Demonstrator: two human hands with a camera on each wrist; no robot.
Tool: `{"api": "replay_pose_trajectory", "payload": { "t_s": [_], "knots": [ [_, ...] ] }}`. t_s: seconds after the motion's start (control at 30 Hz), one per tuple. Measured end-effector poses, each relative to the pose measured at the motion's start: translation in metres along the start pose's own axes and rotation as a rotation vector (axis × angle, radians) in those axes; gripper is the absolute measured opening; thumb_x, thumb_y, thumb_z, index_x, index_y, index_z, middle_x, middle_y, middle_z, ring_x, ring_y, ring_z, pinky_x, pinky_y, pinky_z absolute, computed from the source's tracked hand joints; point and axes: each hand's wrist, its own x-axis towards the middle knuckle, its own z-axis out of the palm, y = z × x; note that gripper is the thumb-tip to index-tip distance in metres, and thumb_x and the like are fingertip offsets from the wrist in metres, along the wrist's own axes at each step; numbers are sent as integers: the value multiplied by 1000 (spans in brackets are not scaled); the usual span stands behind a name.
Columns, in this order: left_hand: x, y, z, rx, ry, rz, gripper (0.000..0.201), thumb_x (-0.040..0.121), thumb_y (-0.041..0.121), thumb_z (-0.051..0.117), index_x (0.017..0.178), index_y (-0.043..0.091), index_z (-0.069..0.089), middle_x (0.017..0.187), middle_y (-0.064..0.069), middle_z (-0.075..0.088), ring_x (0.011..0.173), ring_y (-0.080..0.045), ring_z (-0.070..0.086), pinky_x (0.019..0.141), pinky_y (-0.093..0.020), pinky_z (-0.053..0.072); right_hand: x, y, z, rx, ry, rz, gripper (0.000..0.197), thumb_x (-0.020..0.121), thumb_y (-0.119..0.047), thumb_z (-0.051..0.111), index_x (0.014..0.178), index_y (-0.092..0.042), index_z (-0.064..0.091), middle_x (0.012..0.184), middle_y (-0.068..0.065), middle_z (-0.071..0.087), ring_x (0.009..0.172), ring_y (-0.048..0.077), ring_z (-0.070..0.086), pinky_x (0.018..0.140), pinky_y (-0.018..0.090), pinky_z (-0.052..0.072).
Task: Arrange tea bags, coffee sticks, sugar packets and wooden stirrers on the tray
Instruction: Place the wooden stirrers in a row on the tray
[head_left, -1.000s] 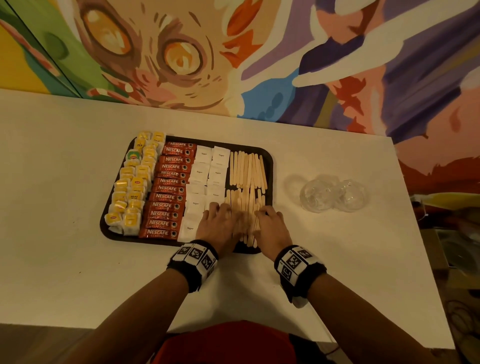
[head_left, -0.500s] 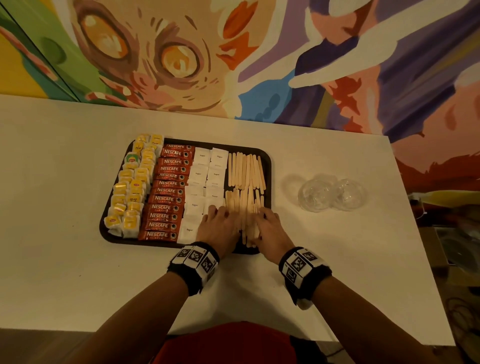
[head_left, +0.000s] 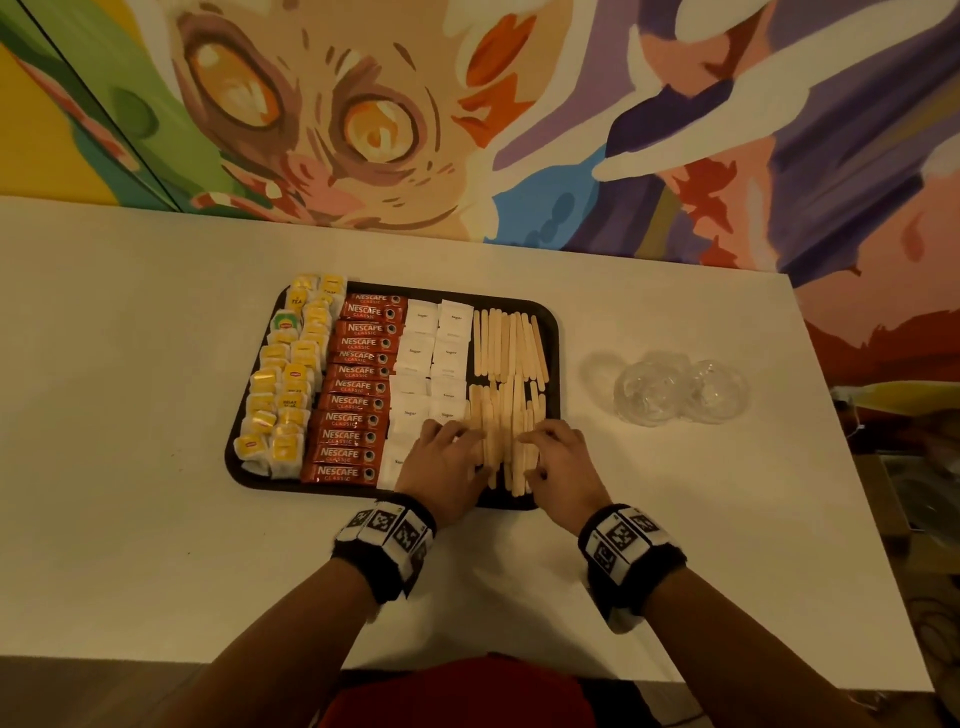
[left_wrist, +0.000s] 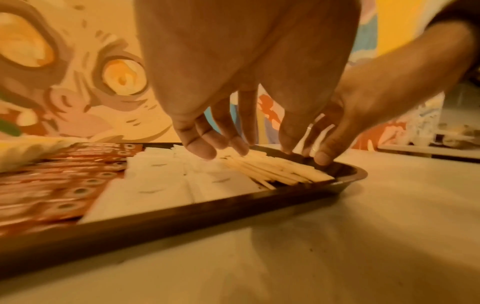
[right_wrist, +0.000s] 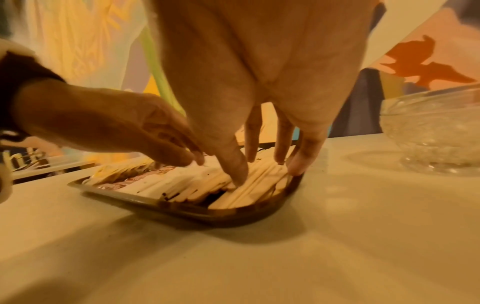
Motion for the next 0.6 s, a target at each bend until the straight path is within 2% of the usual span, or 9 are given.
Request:
{"api": "replay_pose_trajectory", "payload": {
  "t_s": [0.07, 0.13, 0.3, 0.37, 0.4, 0.5, 0.6],
  "knots": [
    [-15, -15, -12, -82, 56, -53, 48, 92, 38, 55, 138, 27, 45, 141, 3, 44, 130, -22, 31, 109, -36, 29, -5, 3, 1, 40, 49, 67, 45, 90, -10, 63, 134, -18, 54, 142, 2, 38, 129, 21, 34, 110, 26, 33],
    [-30, -35, -26, -138, 143, -122, 43, 92, 34, 58, 134, 27, 49, 139, 3, 46, 133, -21, 31, 111, -38, 26, -9, 4, 1, 69, 100, 124, 46, 90, -19, 67, 134, -21, 54, 141, 1, 38, 128, 21, 35, 109, 29, 33],
    [-63, -92, -48, -206, 335, -287, 45, 83, 24, 72, 125, 20, 56, 134, -7, 52, 125, -32, 40, 102, -51, 39, -25, 4, -2, 182, 149, 177, 62, 84, -25, 75, 139, -20, 46, 138, 2, 40, 133, 23, 35, 114, 37, 31],
    [-74, -113, -53, -188, 392, -353, 49, 80, 26, 74, 125, 16, 57, 131, -13, 55, 120, -36, 44, 101, -53, 39, -29, 8, -1, 209, 143, 168, 64, 82, -25, 77, 138, -21, 46, 132, -5, 45, 133, 20, 35, 114, 43, 33],
    [-79, -120, -56, -181, 408, -392, 52, 79, 27, 76, 126, 14, 57, 129, -16, 55, 117, -39, 46, 100, -52, 39, -31, 10, 1, 232, 147, 175, 66, 80, -26, 79, 137, -22, 46, 132, -5, 47, 134, 21, 36, 113, 44, 35],
    [-88, -139, -61, -196, 421, -469, 72, 73, 34, 82, 134, 13, 50, 130, -19, 52, 117, -40, 46, 99, -51, 38, -34, 12, 7, 328, 108, 251, 73, 78, -18, 81, 141, -19, 43, 133, 4, 46, 128, 22, 39, 107, 36, 38],
    [-91, -159, -61, -211, 404, -483, 87, 66, 45, 84, 138, 17, 42, 132, -12, 53, 123, -34, 43, 104, -51, 34, -33, 9, 18, 312, 75, 242, 75, 74, -19, 82, 139, -21, 44, 134, 4, 50, 111, 10, 36, 97, 24, 31]
  ]
}}
